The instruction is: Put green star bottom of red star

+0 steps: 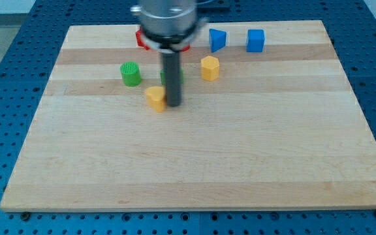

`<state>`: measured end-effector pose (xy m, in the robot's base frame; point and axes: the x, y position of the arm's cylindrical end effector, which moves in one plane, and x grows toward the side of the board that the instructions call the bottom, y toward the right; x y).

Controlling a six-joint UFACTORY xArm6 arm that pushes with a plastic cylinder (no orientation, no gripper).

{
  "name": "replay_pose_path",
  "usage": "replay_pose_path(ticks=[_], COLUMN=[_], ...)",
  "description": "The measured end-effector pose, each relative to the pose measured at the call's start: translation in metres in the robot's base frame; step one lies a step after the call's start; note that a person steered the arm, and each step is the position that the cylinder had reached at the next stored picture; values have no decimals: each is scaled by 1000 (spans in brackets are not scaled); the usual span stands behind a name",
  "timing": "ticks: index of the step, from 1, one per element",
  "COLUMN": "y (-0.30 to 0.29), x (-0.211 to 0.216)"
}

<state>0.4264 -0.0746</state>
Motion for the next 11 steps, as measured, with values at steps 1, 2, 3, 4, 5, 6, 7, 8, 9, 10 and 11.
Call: replay_pose_path(ticks=[1,2,3,4,5,6,7,8,9,10,11], y=[-23,-11,35,36,28,16,25,25,-7,20,97], x=[0,2,-7,-37,-66,-93,-95,-108,-108,-109,-113])
